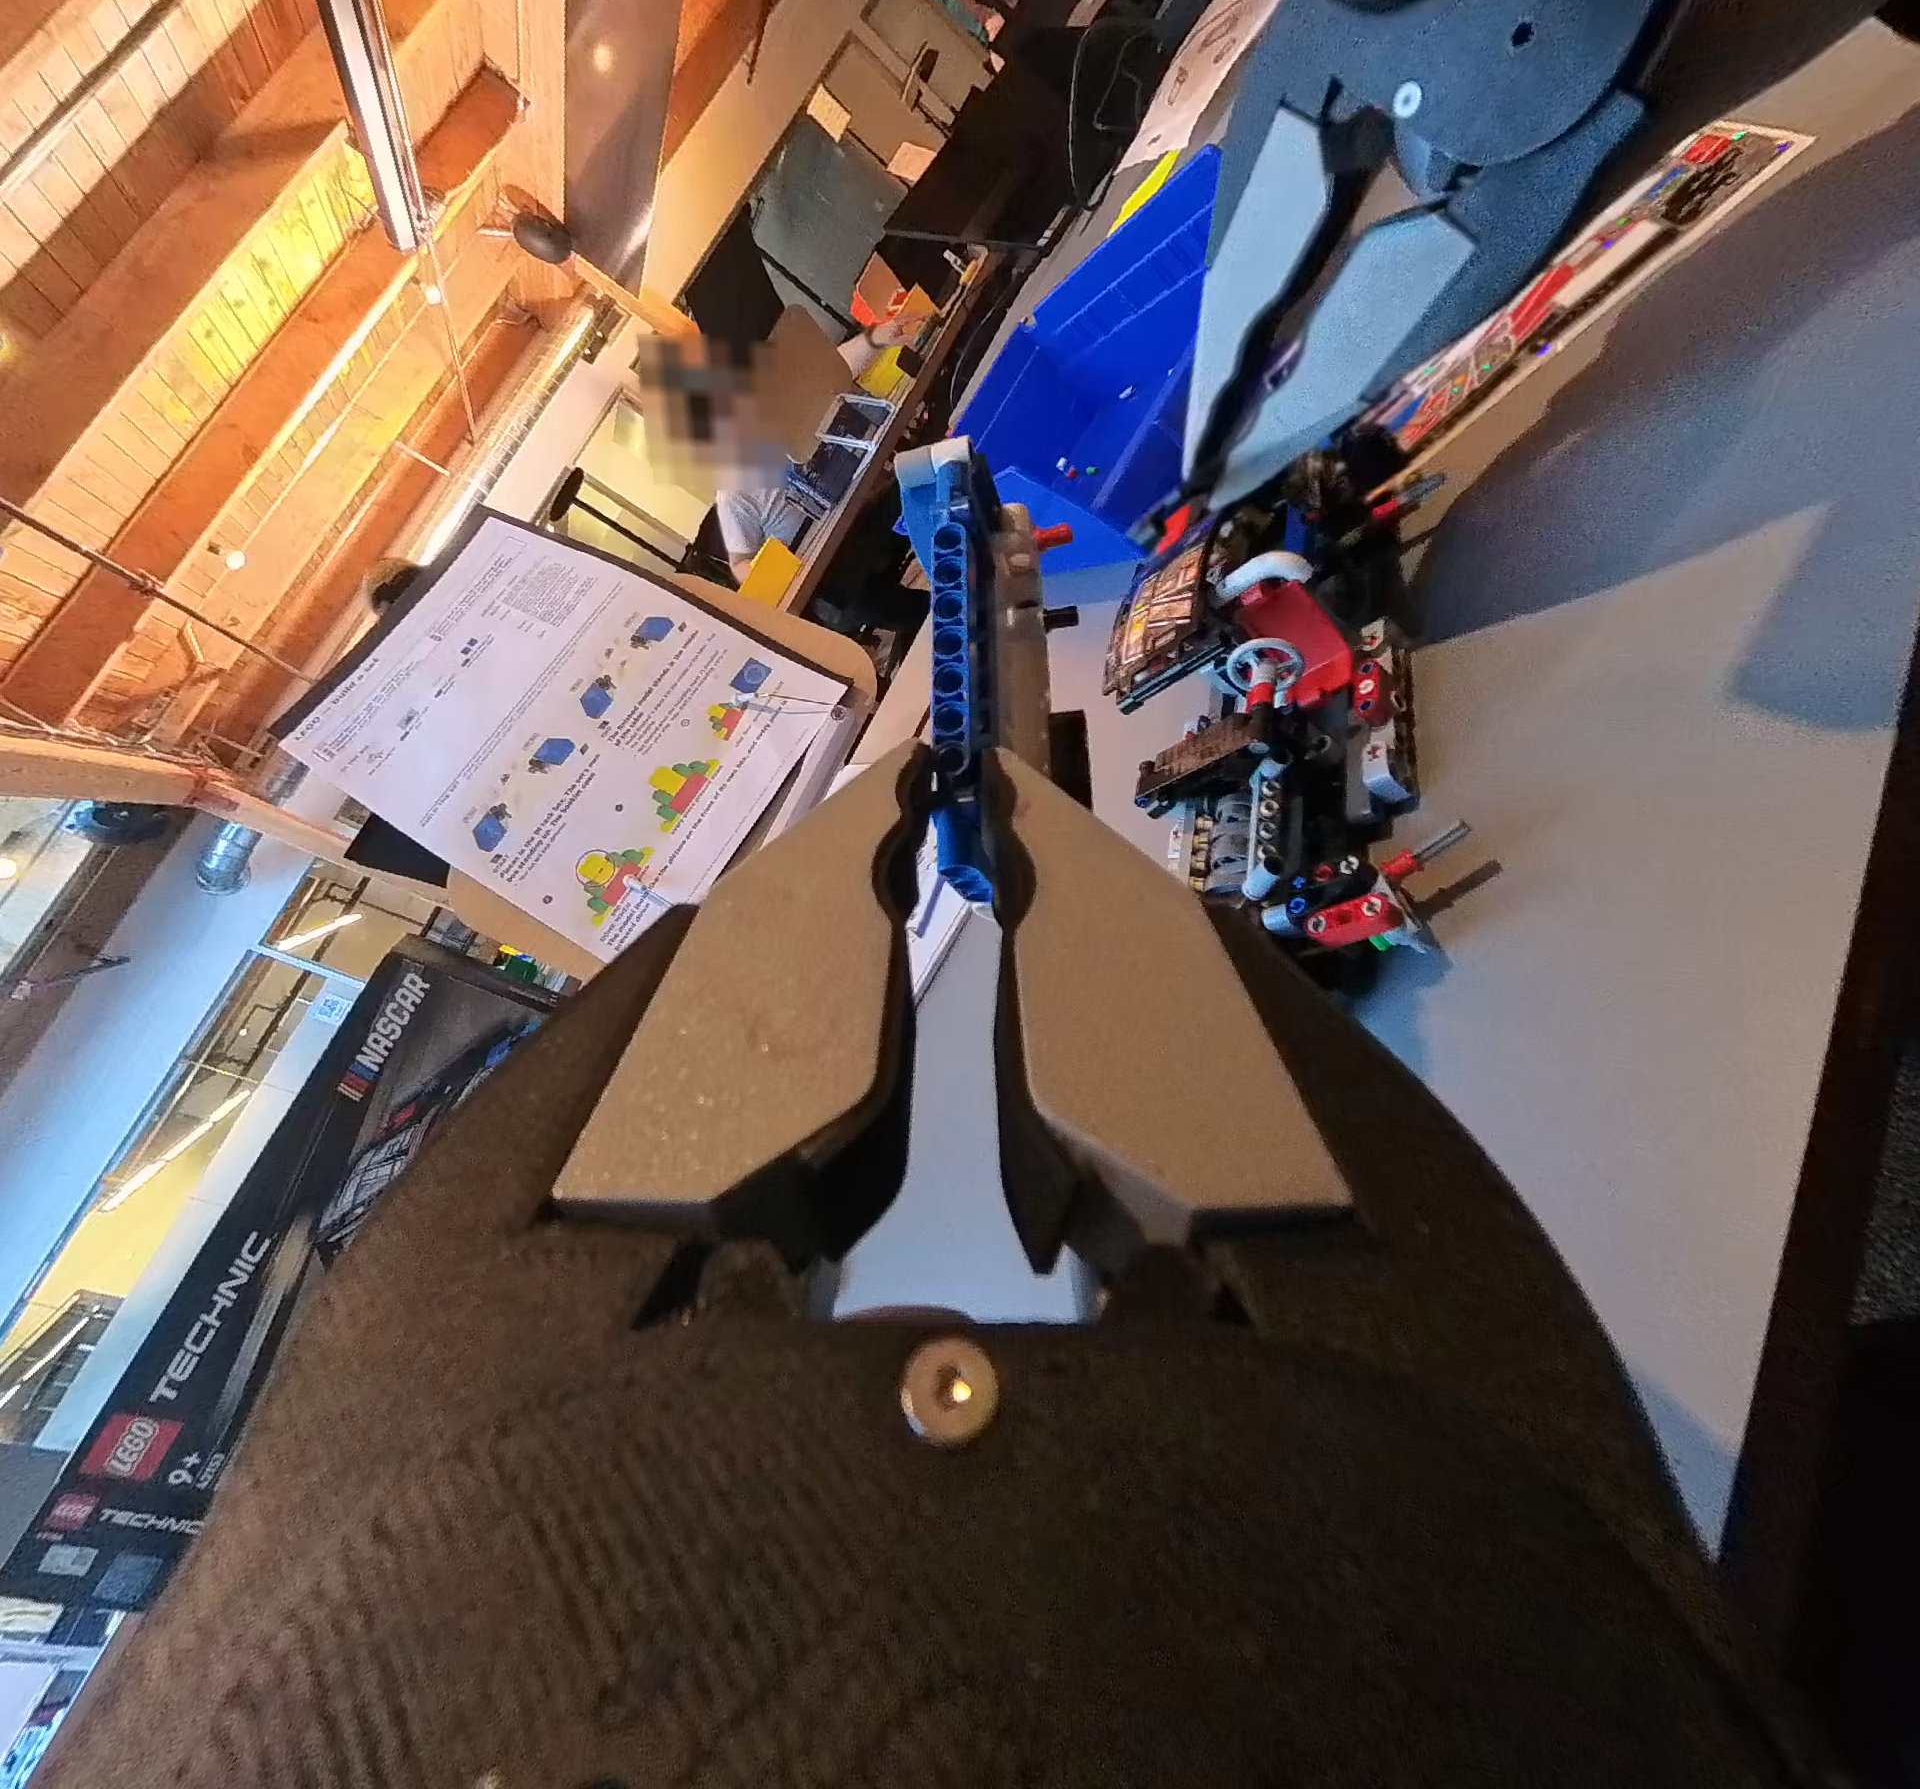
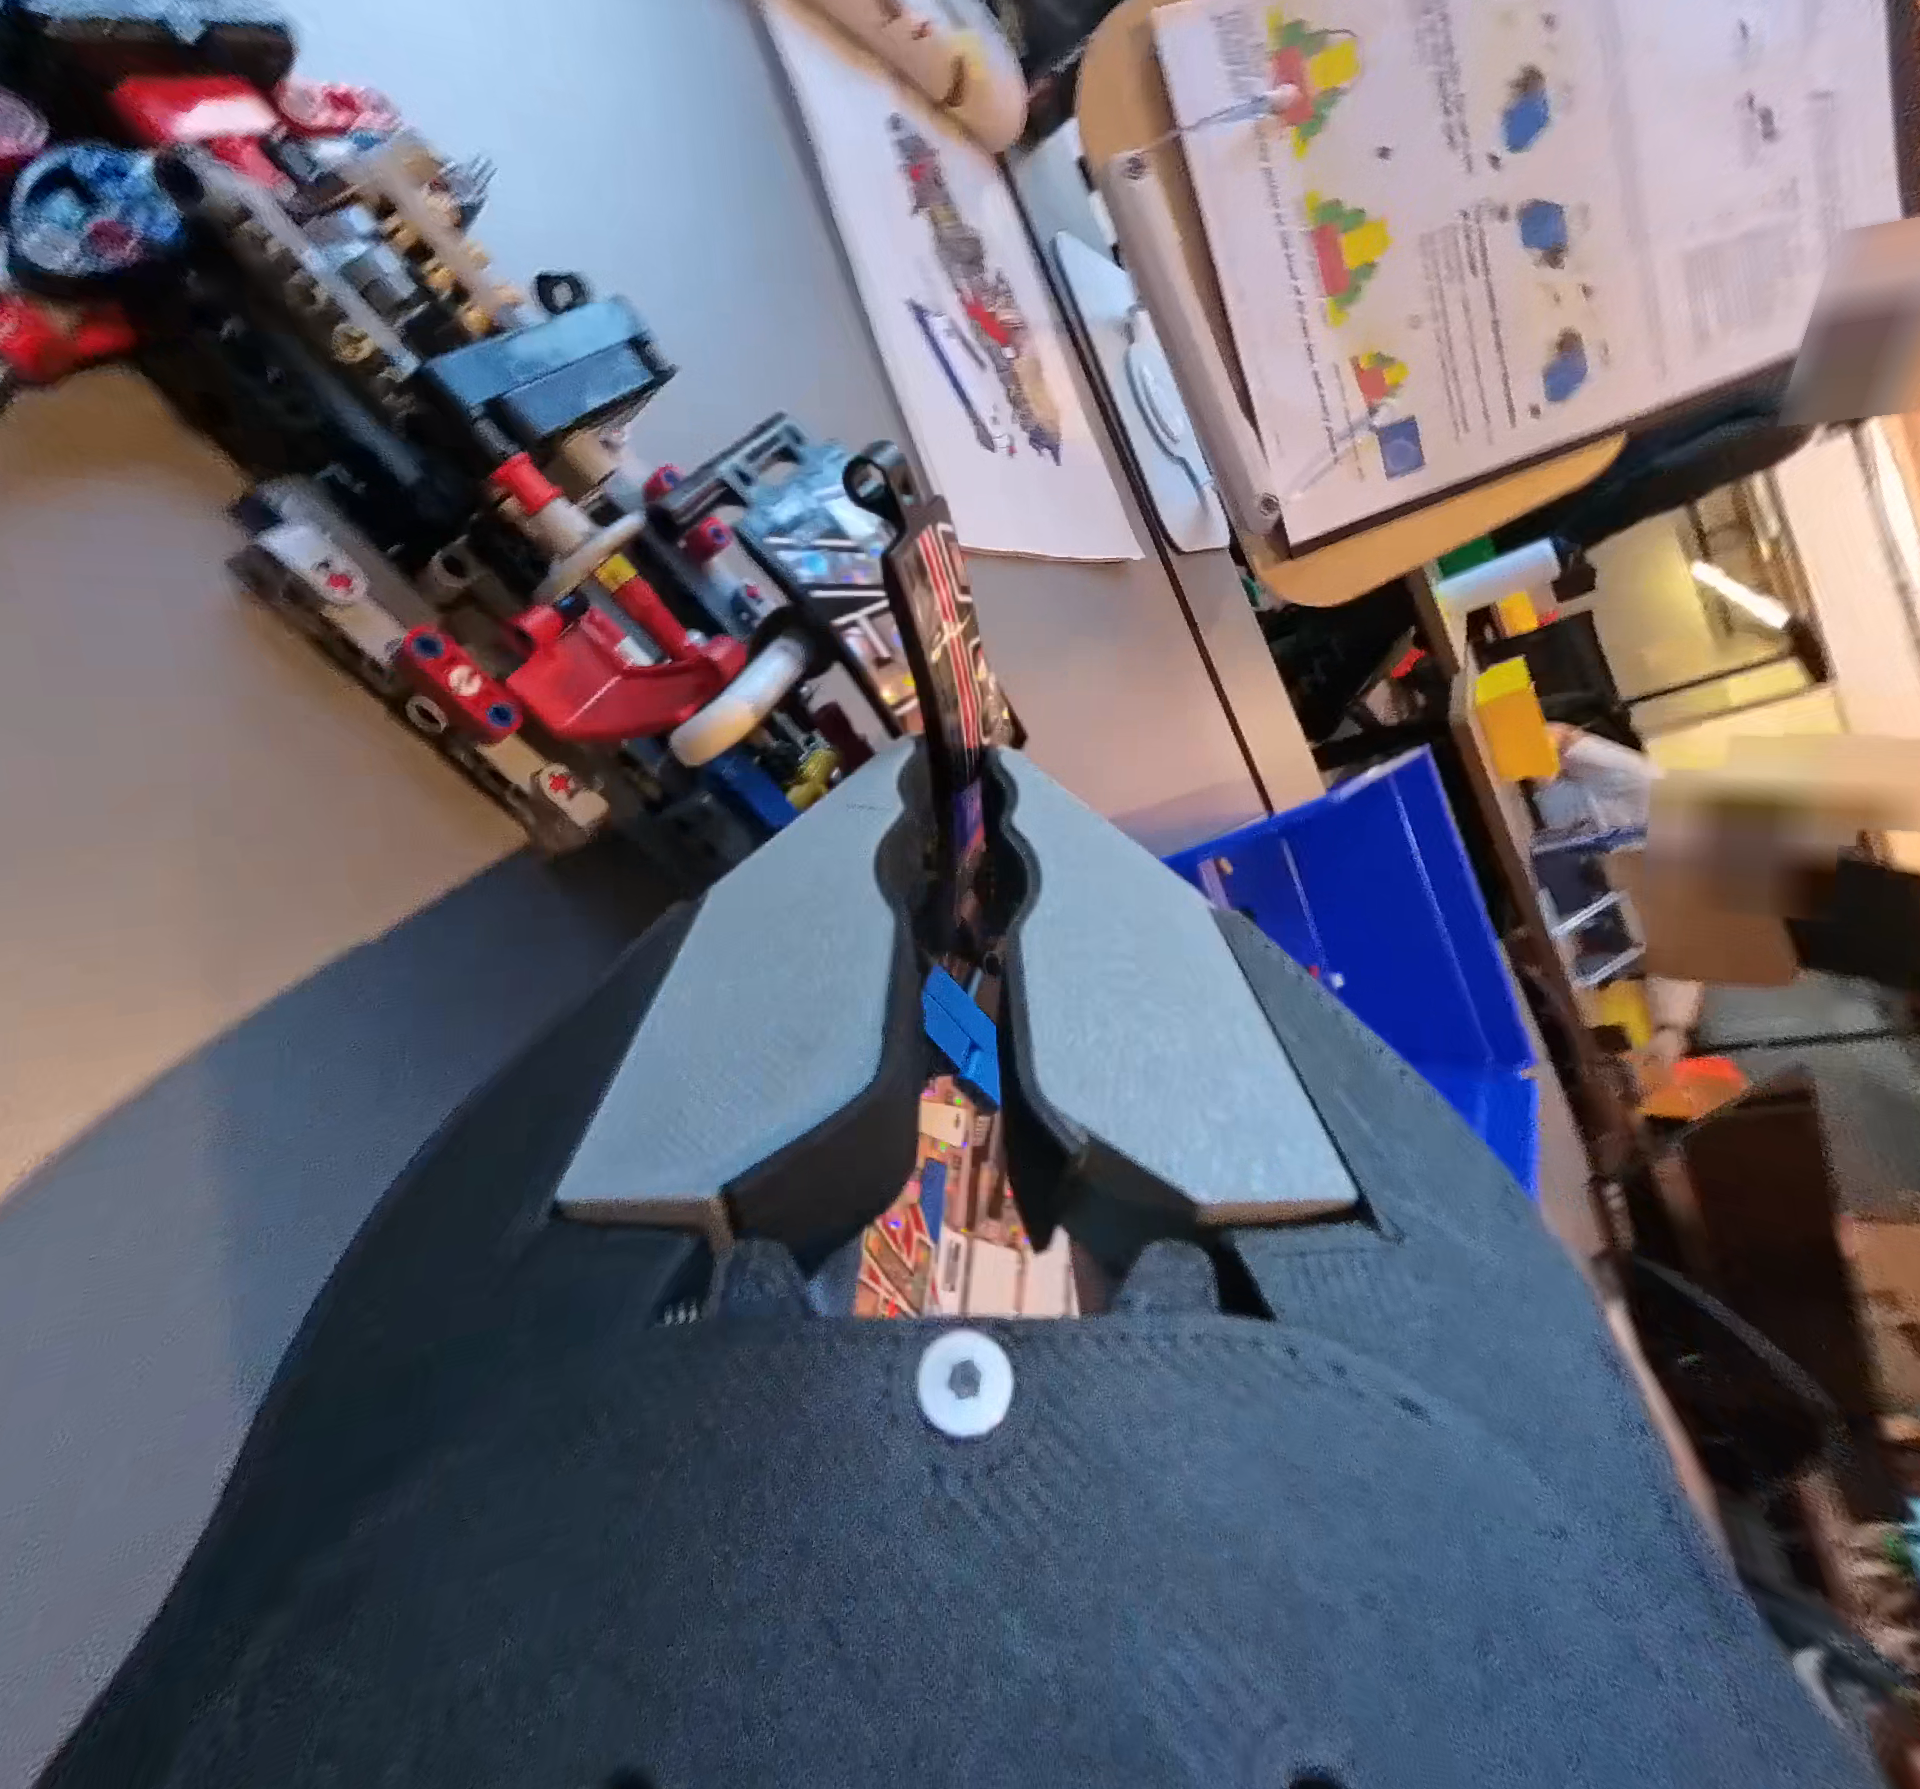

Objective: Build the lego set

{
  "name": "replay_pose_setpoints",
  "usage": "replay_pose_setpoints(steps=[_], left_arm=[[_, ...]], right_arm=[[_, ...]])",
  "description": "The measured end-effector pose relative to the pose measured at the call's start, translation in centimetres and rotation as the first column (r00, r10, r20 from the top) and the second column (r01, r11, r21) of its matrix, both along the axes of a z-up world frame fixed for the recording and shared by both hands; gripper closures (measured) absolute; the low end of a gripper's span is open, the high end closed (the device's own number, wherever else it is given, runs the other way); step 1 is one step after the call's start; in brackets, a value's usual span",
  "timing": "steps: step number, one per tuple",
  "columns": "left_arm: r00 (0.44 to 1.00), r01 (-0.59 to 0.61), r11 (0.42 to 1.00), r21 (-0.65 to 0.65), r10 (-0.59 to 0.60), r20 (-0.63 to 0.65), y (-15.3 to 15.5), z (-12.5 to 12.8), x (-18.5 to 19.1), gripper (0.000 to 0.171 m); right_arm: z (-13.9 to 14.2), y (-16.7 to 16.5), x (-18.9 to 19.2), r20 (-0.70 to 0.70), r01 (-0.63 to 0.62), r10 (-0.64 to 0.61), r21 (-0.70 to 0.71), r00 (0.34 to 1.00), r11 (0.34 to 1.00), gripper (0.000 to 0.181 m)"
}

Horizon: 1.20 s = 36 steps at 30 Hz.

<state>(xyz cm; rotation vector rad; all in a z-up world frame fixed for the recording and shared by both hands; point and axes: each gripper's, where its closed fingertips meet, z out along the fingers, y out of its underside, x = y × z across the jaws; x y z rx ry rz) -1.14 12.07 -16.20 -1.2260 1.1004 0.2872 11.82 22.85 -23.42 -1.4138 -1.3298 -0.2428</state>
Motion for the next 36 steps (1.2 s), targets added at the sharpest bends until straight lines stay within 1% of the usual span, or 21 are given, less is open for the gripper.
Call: replay_pose_setpoints(steps=[2,4,6,8,9,11,13,15,17,18,19,20,22,23,24,25,27,29,33,34,36], left_arm=[[1.0,0.0,1.0,-0.005,0.0,0.002,0.1,-0.1,-0.1,0.166],[1.0,-0.004,1.0,-0.011,0.004,0.002,0.2,-0.2,-0.2,0.166],[1.0,-0.009,1.0,-0.016,0.009,0.002,0.3,-0.3,-0.3,0.166],[1.0,-0.011,1.0,-0.02,0.011,0.0,0.3,-0.3,-0.3,0.166],[1.0,-0.012,1.0,-0.02,0.012,0.0,0.2,-0.2,-0.3,0.165],[1.0,-0.012,1.0,-0.02,0.012,0.001,0.2,-0.2,-0.4,0.165],[1.0,-0.015,1.0,-0.023,0.015,0.003,0.2,-0.2,-0.5,0.166],[1.0,-0.015,1.0,-0.025,0.015,0.004,0.1,-0.2,-0.6,0.165],[1.0,-0.013,1.0,-0.022,0.013,0.002,0.0,-0.2,-0.7,0.166],[1.0,-0.012,1.0,-0.021,0.012,0.0,-0.1,-0.1,-0.7,0.166],[1.0,-0.009,1.0,-0.021,0.009,-0.001,-0.3,-0.1,-0.7,0.166],[1.0,-0.006,1.0,-0.02,0.006,-0.001,-0.3,-0.1,-0.7,0.166],[1.0,-0.001,1.0,-0.015,0.001,0.001,-0.4,-0.1,-0.7,0.166],[1.0,-0.003,1.0,-0.009,0.003,0.001,-0.5,0.0,-0.7,0.166],[1.0,-0.006,1.0,-0.002,0.006,0.0,-0.5,0.0,-0.9,0.166],[1.0,-0.008,1.0,0.006,0.008,0.002,-0.5,0.0,-1.0,0.166],[1.0,-0.006,1.0,0.016,0.006,0.006,-0.7,0.1,-1.2,0.166],[1.0,-0.006,1.0,0.029,0.006,0.005,-1.0,0.1,-1.5,0.166],[1.0,0.005,0.999,0.047,-0.006,0.03,-1.6,0.3,-1.9,0.166],[0.999,0.008,0.999,0.049,-0.01,0.036,-1.8,0.3,-2.0,0.166],[0.999,0.013,0.999,0.045,-0.015,0.046,-1.9,0.2,-2.1,0.166]], right_arm=[[0.6,0.5,0.5,-0.135,0.027,-0.035,-0.064,0.99,0.998,0.176],[1.3,1.6,1.7,-0.288,0.067,-0.112,-0.161,0.951,0.985,0.176],[1.7,3.1,4.2,-0.436,0.119,-0.234,-0.275,0.869,0.954,0.158],[1.7,4.1,6.3,-0.57,0.082,-0.319,-0.401,0.758,0.912,0.143],[1.7,4.3,7.0,-0.607,0.046,-0.335,-0.44,0.72,0.897,0.134],[1.7,4.9,8.7,-0.608,0.073,-0.382,-0.469,0.696,0.88,0.121],[2.7,4.9,10.3,-0.602,0.141,-0.396,-0.426,0.694,0.894,0.117],[4.3,4.0,11.3,-0.597,0.178,-0.376,-0.365,0.709,0.914,0.114],[6.3,2.3,10.9,-0.562,0.191,-0.325,-0.284,0.76,0.94,0.115],[7.2,1.3,9.9,-0.527,0.172,-0.277,-0.239,0.804,0.956,0.121],[7.7,0.0,8.2,-0.464,0.113,-0.201,-0.21,0.862,0.971,0.135],[7.6,-0.9,6.3,-0.383,0.064,-0.139,-0.202,0.913,0.977,0.142],[6.6,-1.4,3.4,-0.216,0.032,-0.078,-0.207,0.973,0.978,0.129],[5.7,-1.3,2.1,-0.13,0.015,-0.045,-0.222,0.991,0.975,0.135],[4.9,-0.8,1.1,-0.048,0.016,-0.028,-0.216,0.998,0.976,0.135],[4.1,0.1,0.4,0.044,0.029,-0.021,-0.182,0.999,0.983,0.129],[2.3,1.8,-0.2,0.246,0.047,-0.021,-0.101,0.969,0.994,0.121],[0.7,2.3,-0.9,0.36,0.008,0.02,-0.077,0.933,0.997,0.118],[-0.9,3.0,-1.4,0.439,-0.048,0.046,-0.008,0.898,0.999,0.121],[-0.9,3.2,-1.5,0.432,-0.053,0.043,0.012,0.901,0.999,0.125],[-0.8,3.2,-1.8,0.352,-0.05,0.047,-0.002,0.935,0.999,0.132]])
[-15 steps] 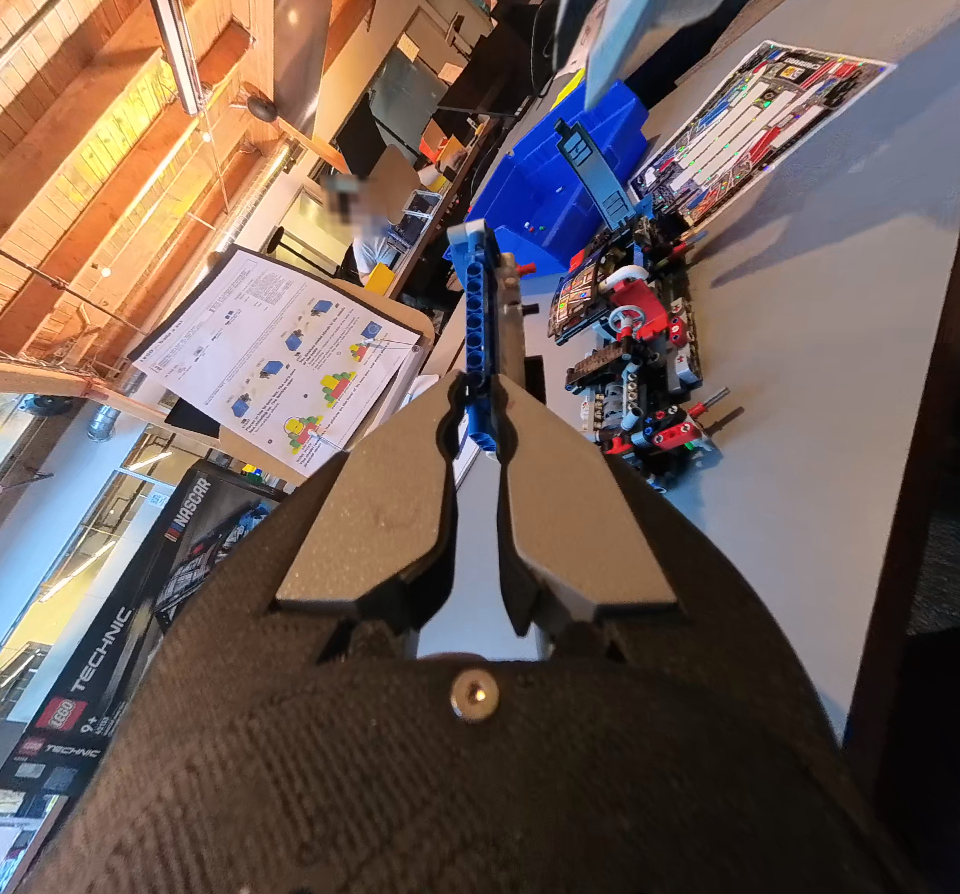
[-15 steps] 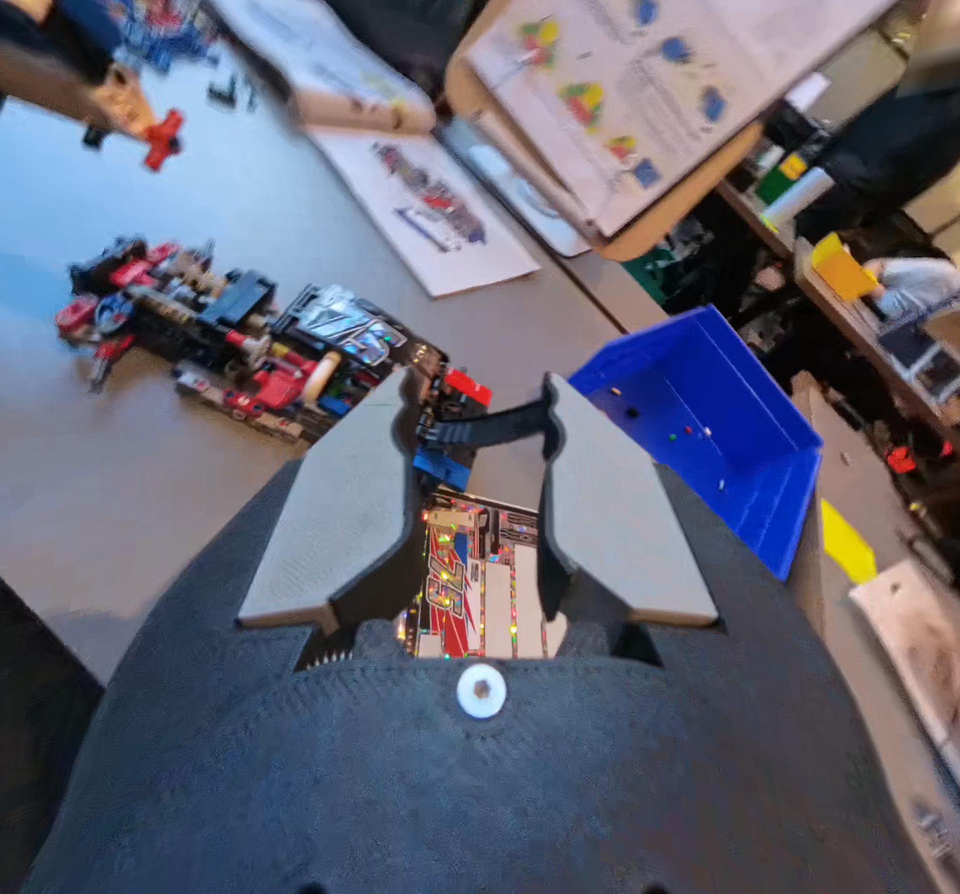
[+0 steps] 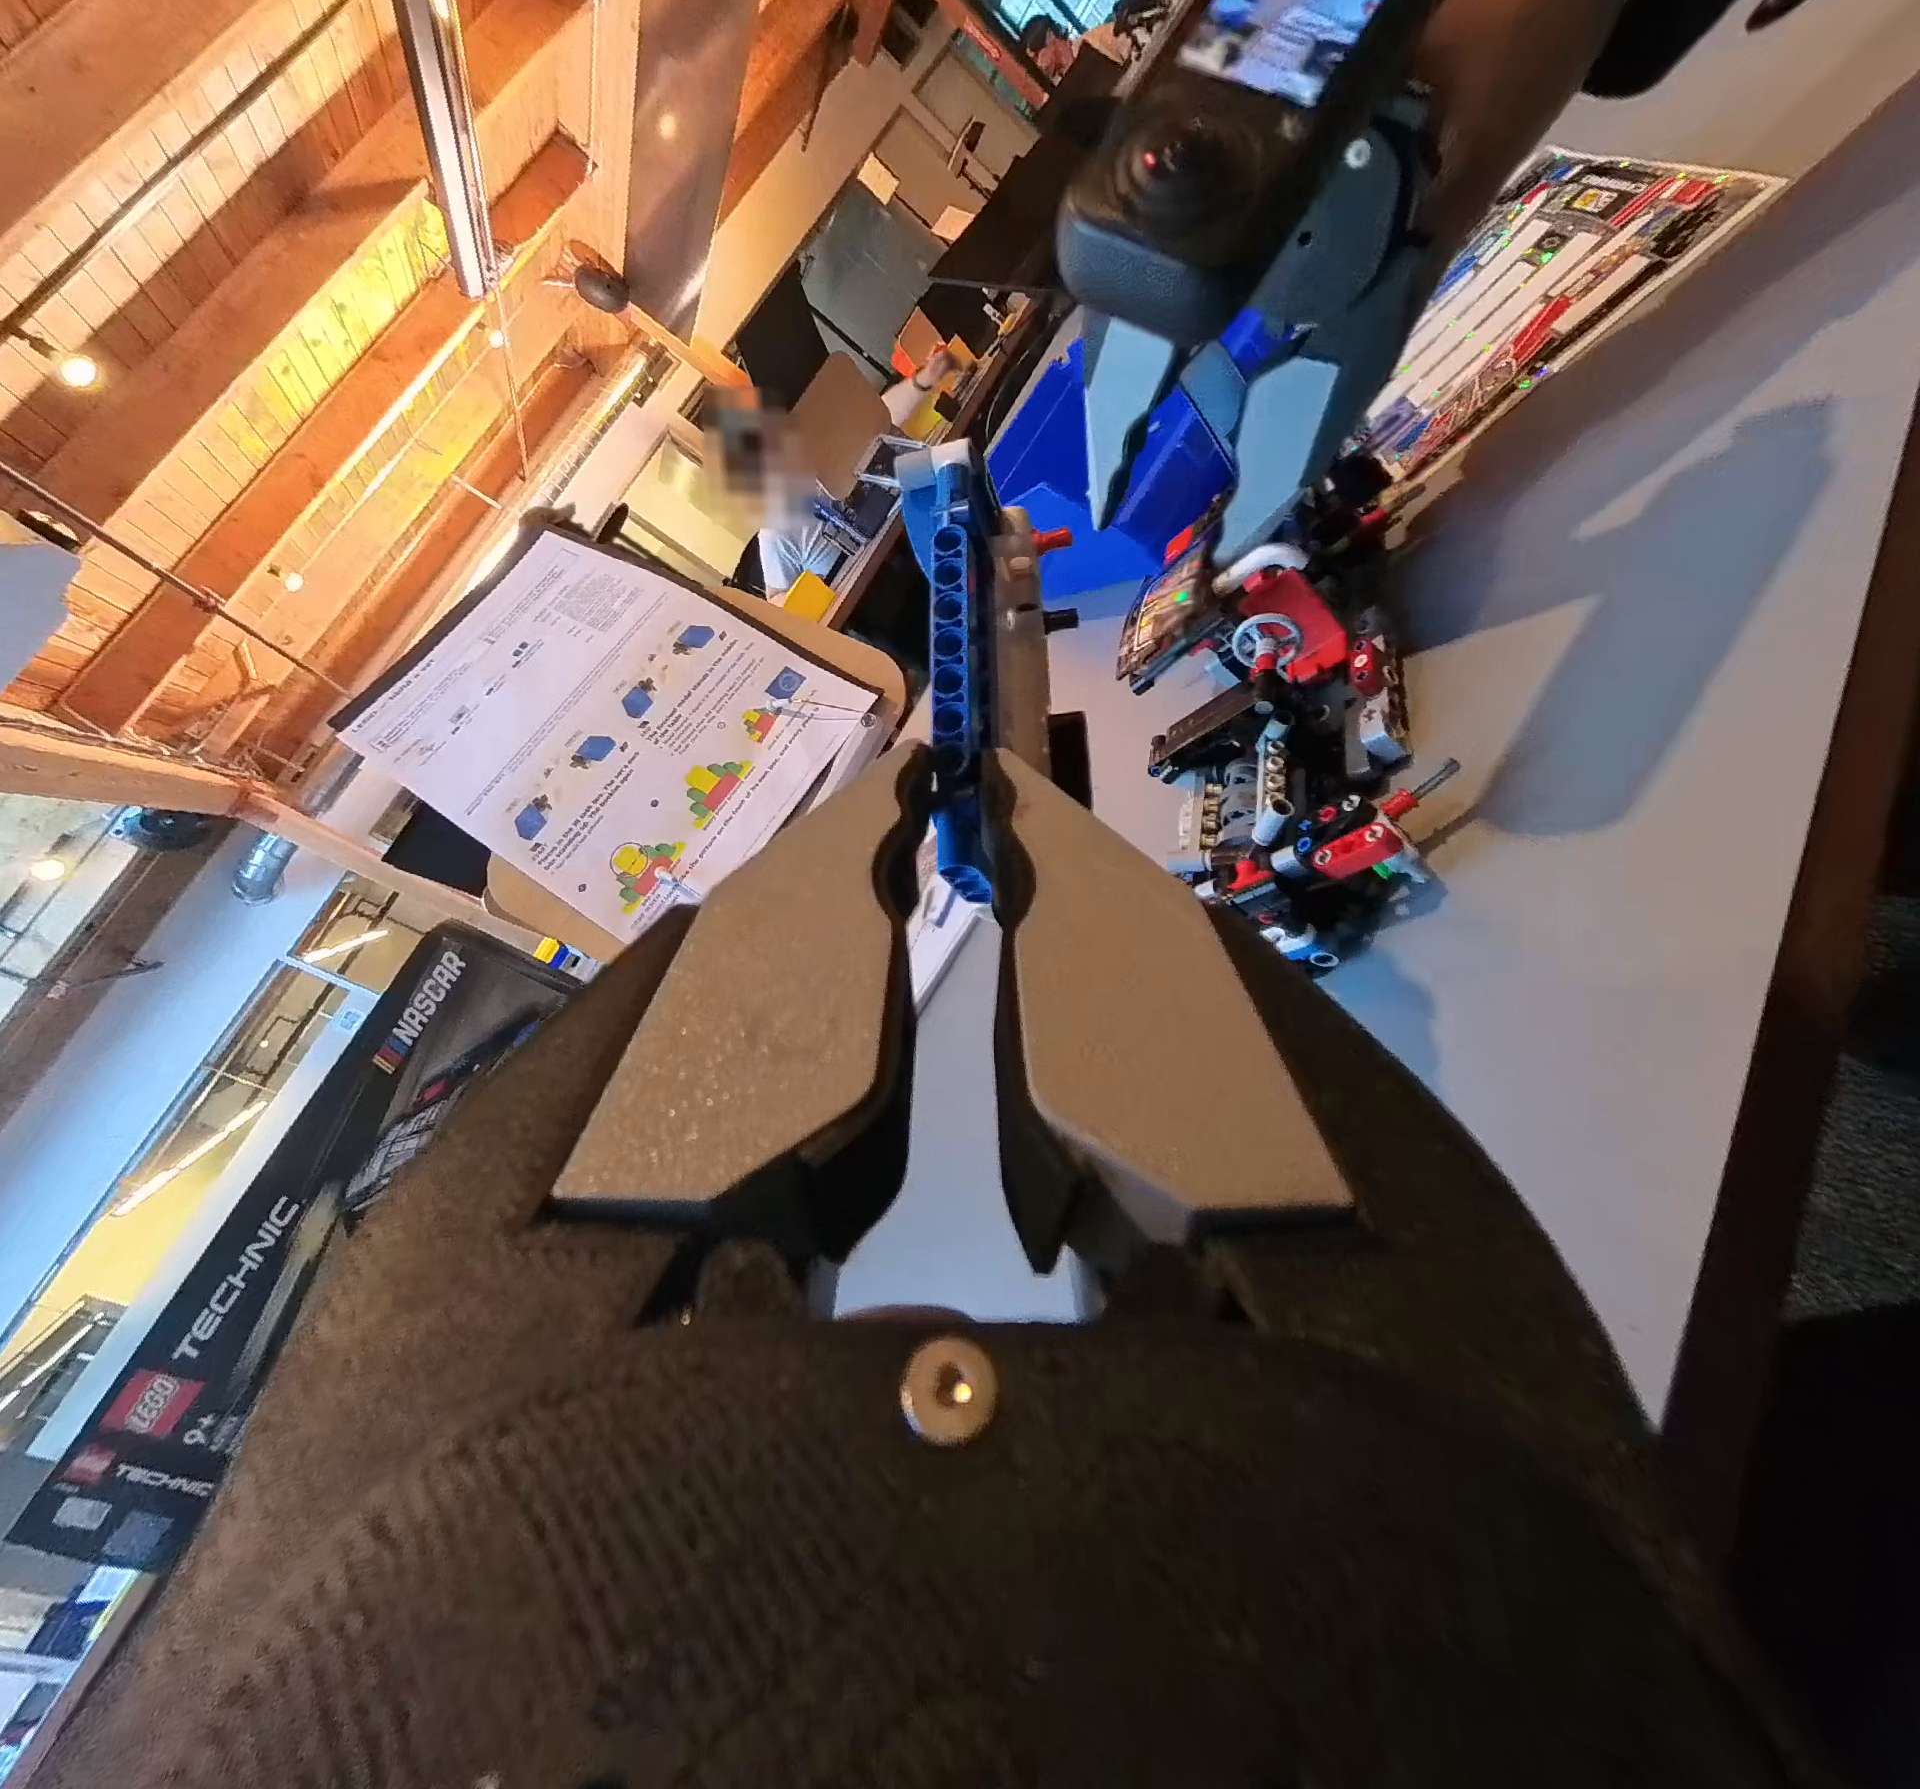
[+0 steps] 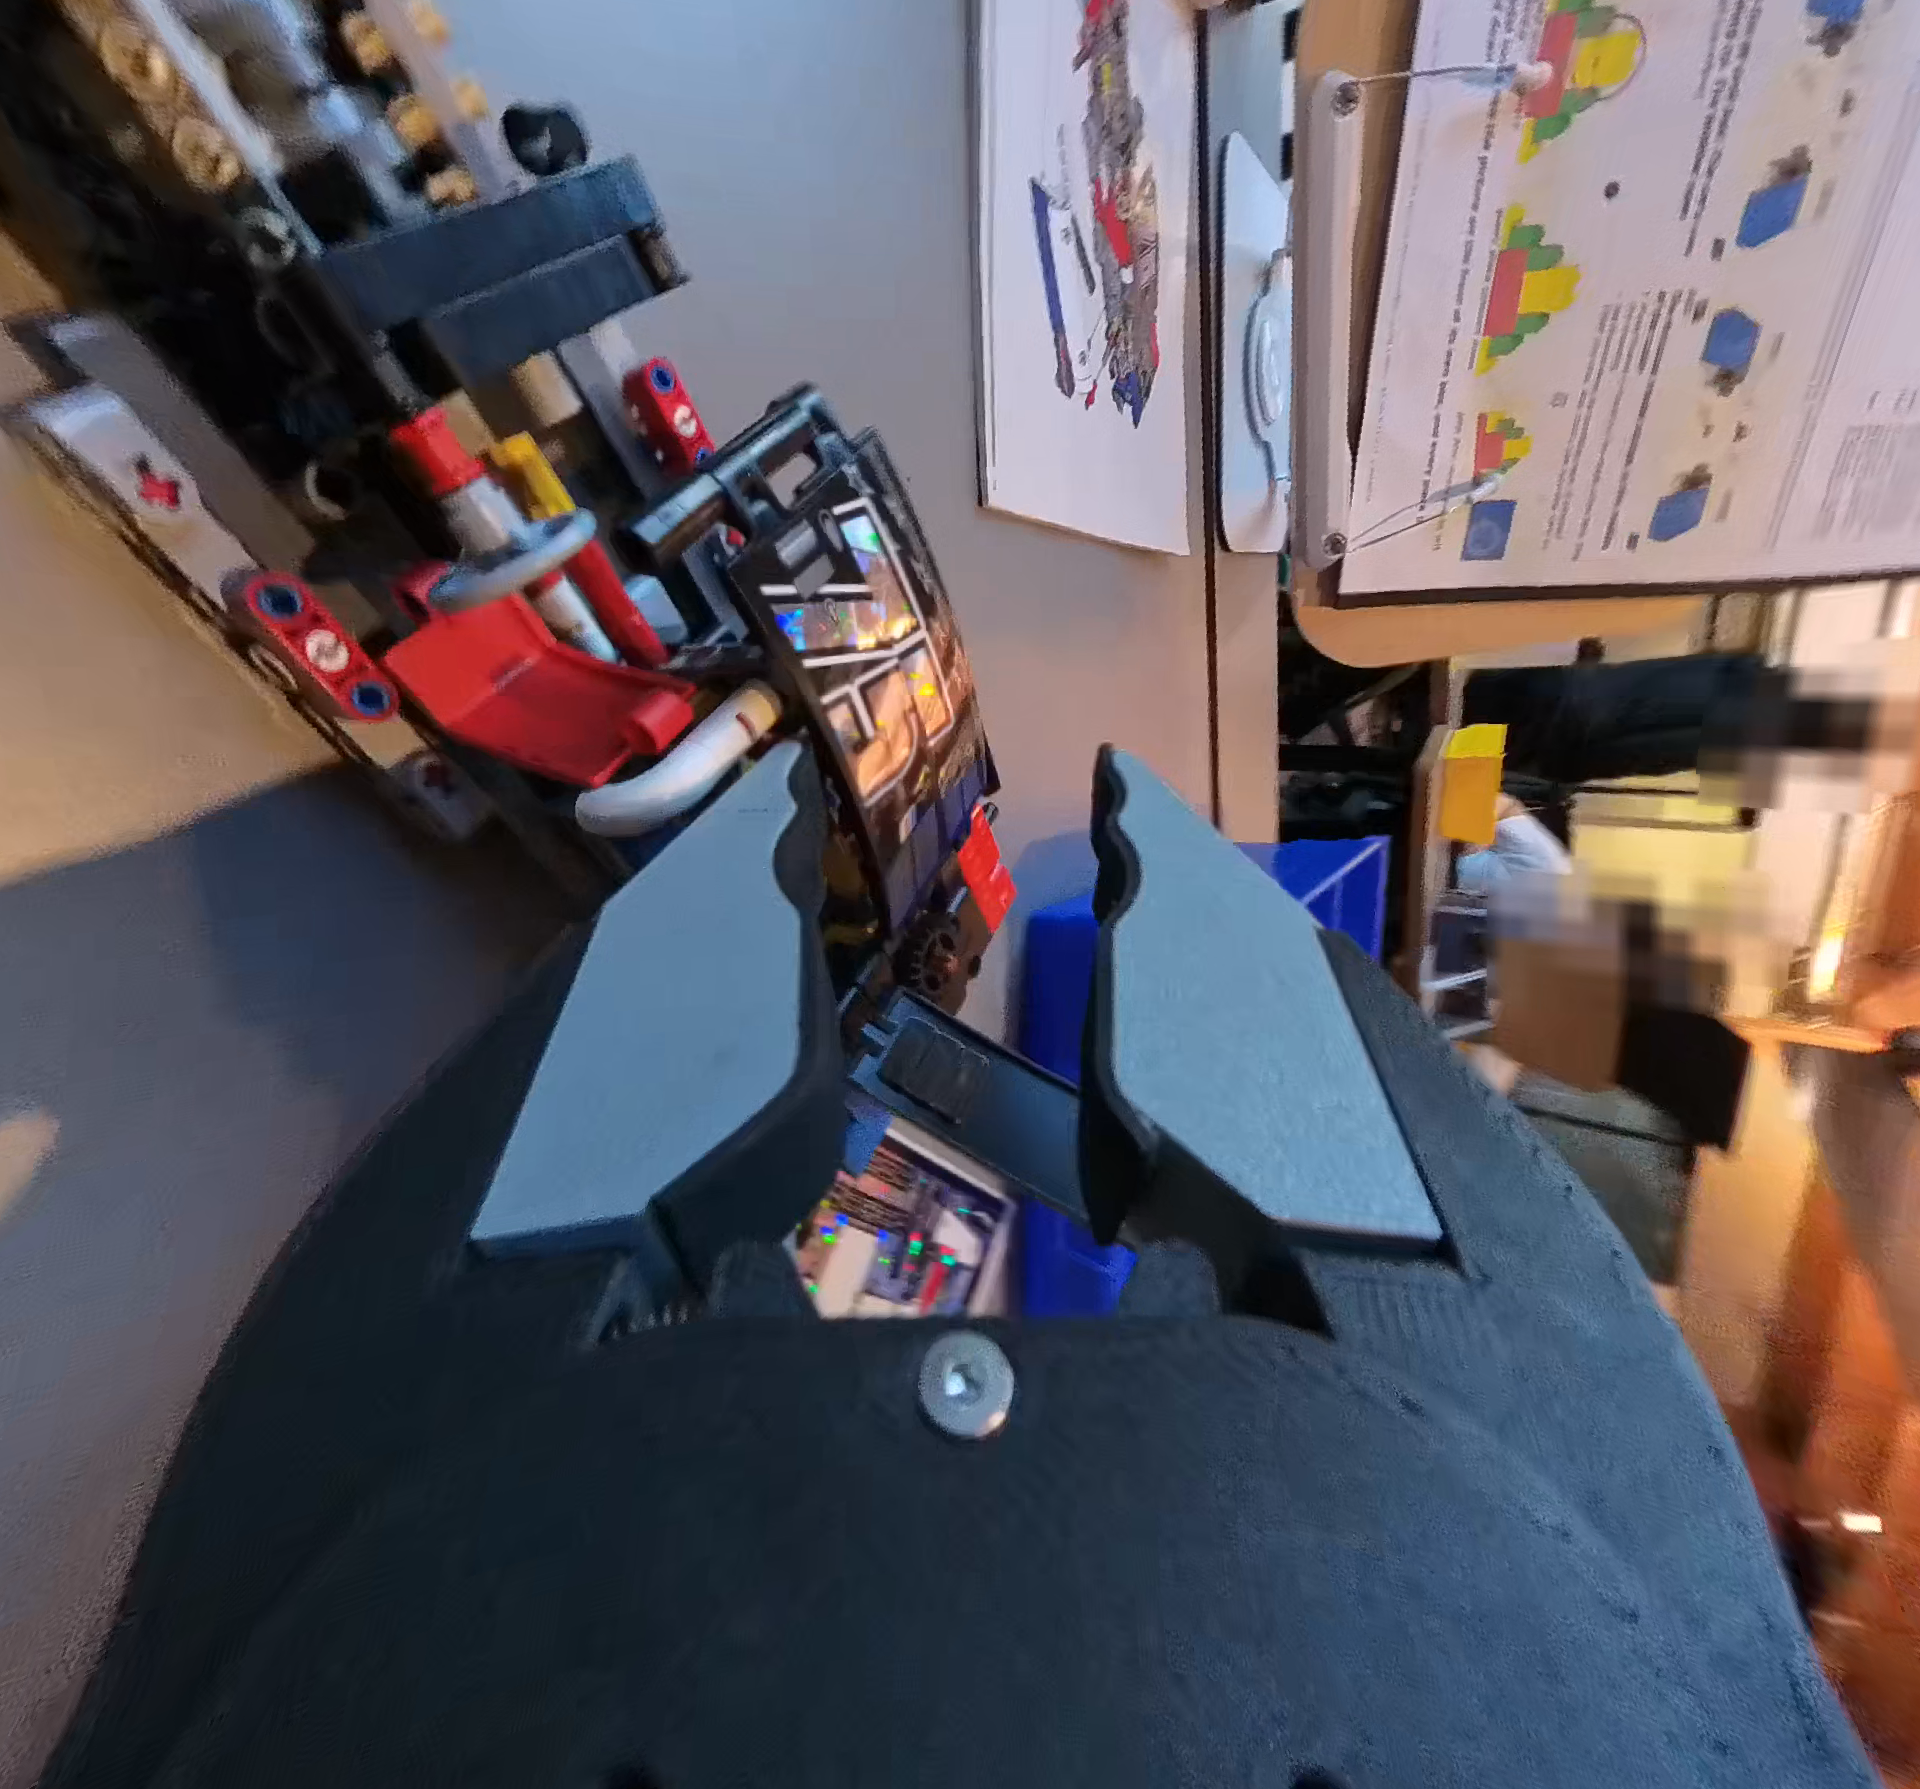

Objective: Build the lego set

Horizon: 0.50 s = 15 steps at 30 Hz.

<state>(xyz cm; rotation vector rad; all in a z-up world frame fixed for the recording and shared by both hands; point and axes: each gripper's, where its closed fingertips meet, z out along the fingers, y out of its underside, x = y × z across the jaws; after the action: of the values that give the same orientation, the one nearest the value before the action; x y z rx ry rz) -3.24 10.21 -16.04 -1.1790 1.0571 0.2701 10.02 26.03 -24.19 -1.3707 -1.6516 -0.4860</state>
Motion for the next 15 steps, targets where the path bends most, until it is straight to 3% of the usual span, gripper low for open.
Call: replay_pose_setpoints(steps=[3,6,11,13,15], left_arm=[[1.0,0.007,1.0,-0.007,-0.007,0.003,-0.1,-0.2,-0.2,0.166],[1.0,0.009,1.0,-0.015,-0.009,0.004,0.1,-0.2,-0.3,0.166],[0.999,0.001,1.0,-0.028,-0.002,-0.041,0.7,-0.4,0.2,0.166],[0.997,-0.006,0.999,-0.033,0.004,-0.077,0.9,-0.7,0.6,0.166],[0.995,-0.009,0.999,-0.046,0.004,-0.104,1.1,-1.0,1.0,0.165]], right_arm=[[1.1,0.3,0.5,-0.169,0.06,-0.068,-0.051,0.983,0.997,0.137],[3.5,1.4,2.2,-0.342,0.139,-0.157,-0.077,0.926,0.987,0.132],[7.3,3.1,7.5,-0.585,0.296,-0.32,-0.141,0.745,0.945,0.128],[8.1,2.4,8.6,-0.634,0.302,-0.325,-0.149,0.701,0.942,0.125],[8.4,0.7,8.2,-0.635,0.276,-0.283,-0.113,0.719,0.955,0.127]])
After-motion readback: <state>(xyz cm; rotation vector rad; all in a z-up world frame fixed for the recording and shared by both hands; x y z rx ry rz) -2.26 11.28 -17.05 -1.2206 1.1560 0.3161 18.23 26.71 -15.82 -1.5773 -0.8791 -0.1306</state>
